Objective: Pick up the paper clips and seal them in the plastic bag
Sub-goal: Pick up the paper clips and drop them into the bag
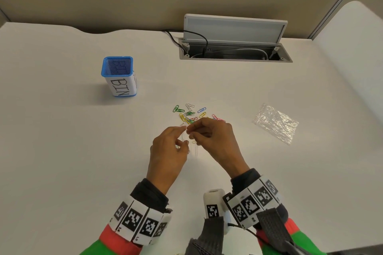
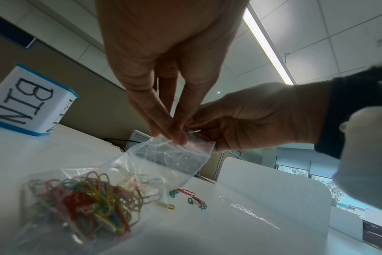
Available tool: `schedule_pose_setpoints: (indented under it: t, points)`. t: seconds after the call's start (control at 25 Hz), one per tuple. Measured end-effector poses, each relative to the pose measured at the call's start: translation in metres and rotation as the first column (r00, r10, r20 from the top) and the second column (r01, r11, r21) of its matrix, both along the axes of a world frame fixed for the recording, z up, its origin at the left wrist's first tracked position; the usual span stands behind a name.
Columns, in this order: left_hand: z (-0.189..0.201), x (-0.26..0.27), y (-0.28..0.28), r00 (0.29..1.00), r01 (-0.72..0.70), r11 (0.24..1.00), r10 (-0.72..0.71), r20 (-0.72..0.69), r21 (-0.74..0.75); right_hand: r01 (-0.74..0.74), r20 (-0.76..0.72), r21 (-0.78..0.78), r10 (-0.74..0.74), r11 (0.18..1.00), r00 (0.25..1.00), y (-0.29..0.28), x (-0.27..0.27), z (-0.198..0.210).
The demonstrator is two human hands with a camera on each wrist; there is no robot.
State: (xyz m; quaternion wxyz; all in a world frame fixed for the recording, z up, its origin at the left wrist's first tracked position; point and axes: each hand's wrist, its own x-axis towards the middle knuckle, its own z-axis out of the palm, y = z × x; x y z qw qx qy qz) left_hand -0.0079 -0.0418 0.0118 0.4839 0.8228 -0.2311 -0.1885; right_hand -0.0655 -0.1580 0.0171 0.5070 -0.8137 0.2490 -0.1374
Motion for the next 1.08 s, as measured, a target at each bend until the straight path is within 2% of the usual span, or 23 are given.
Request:
schedule_pose_setpoints:
  t: [0.12,0.24,0.32,0.4,0.52,0.6,0.68,0.76,0.84,0.92,1.08]
  points:
    - [0.001,0.007,0.005,0.999,-0.02,1.0,0.02,0.045,0.017,0.143,0.046,0.048,-0.145,0.989,0.988,-0.014,0.0,-0.004]
    - [0.002,0.016,0.01,0.997,-0.043,0.999,0.041,0.066,0.026,0.294,-0.089,-0.088,-0.301,0.952,0.949,-0.035,-0.002,-0.027]
    - [0.001,0.018,0.012,0.995,-0.046,0.999,0.045,0.084,0.02,0.249,-0.251,-0.231,-0.305,0.941,0.919,-0.043,-0.005,-0.045]
    - [0.001,0.018,0.013,0.994,-0.051,0.998,0.048,0.094,0.026,0.163,-0.342,-0.306,-0.269,0.938,0.9,-0.043,-0.005,-0.058]
    - [0.001,0.017,0.012,0.995,-0.054,0.998,0.051,0.084,0.033,0.086,-0.31,-0.369,-0.21,0.926,0.927,-0.04,-0.002,-0.066]
    - [0.001,0.017,0.012,0.995,-0.056,0.998,0.053,0.081,0.036,0.081,-0.248,-0.323,-0.167,0.943,0.954,-0.037,-0.002,-0.067]
    - [0.001,0.017,0.012,0.995,-0.057,0.998,0.054,0.086,0.036,0.089,-0.203,-0.185,-0.127,0.979,0.971,-0.034,-0.005,-0.063]
    - [0.0,0.017,0.012,0.994,-0.056,0.998,0.053,0.095,0.027,0.157,-0.162,-0.071,-0.167,0.985,0.973,-0.035,-0.008,-0.059]
    - [-0.001,0.016,0.013,0.994,-0.056,0.998,0.054,0.097,0.023,0.289,-0.147,-0.09,-0.3,0.953,0.943,-0.041,-0.011,-0.06]
    - [-0.001,0.015,0.013,0.994,-0.059,0.998,0.056,0.091,0.028,0.374,-0.192,-0.17,-0.403,0.912,0.895,-0.046,-0.014,-0.063]
    - [-0.001,0.013,0.01,0.994,-0.054,0.998,0.051,0.093,0.028,0.246,-0.379,-0.274,-0.34,0.93,0.861,-0.034,-0.011,-0.063]
